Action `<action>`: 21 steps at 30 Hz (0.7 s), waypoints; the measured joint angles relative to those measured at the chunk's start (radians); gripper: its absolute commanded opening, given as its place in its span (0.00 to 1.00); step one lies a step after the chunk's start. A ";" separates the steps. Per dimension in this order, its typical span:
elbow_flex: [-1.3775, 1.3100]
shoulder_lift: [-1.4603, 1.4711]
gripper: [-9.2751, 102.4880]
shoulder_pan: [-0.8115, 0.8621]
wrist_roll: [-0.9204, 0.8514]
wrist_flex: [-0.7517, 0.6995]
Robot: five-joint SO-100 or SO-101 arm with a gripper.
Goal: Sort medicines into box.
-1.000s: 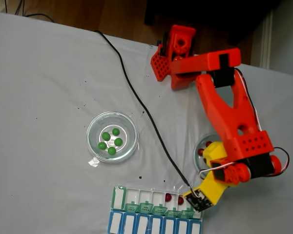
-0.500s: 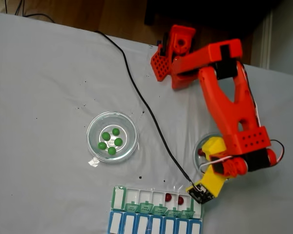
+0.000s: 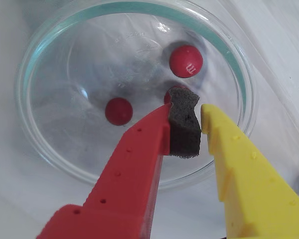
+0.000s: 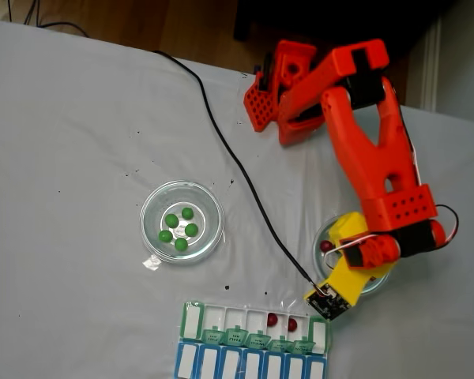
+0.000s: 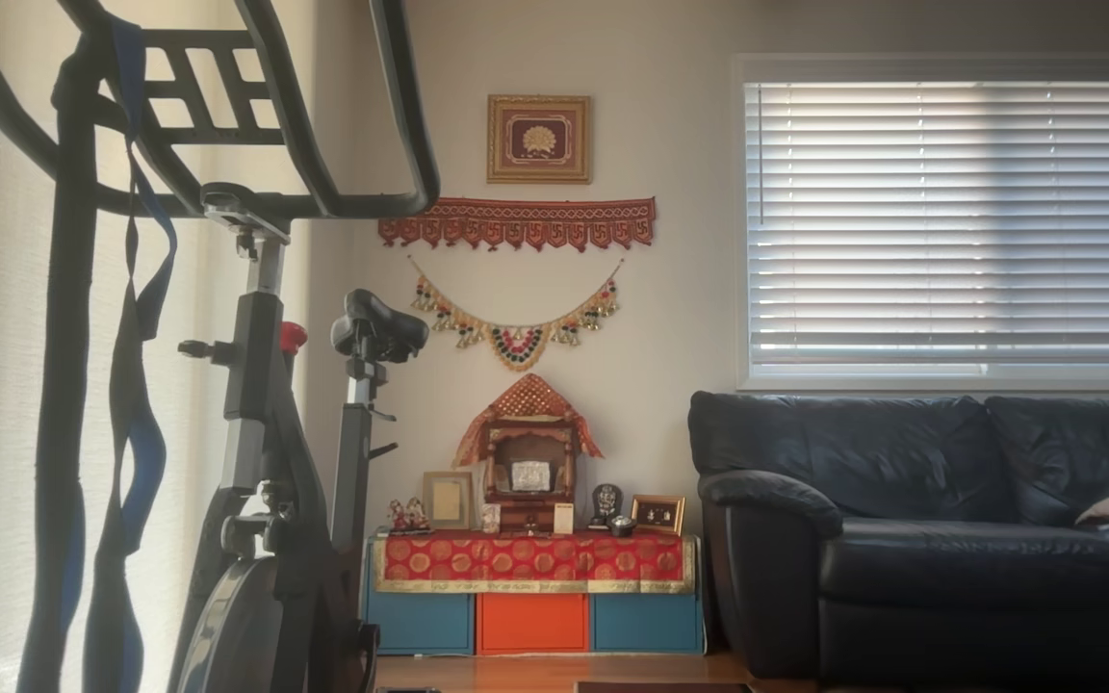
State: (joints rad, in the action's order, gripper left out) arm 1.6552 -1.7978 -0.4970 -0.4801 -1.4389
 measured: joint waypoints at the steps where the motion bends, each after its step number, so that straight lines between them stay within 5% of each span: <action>1: 0.012 0.000 0.10 0.000 -0.002 0.011; 21: 0.020 0.002 0.20 0.006 -0.060 0.043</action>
State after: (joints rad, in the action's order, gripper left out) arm 1.6751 -1.7963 -0.4909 -0.5400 -1.3959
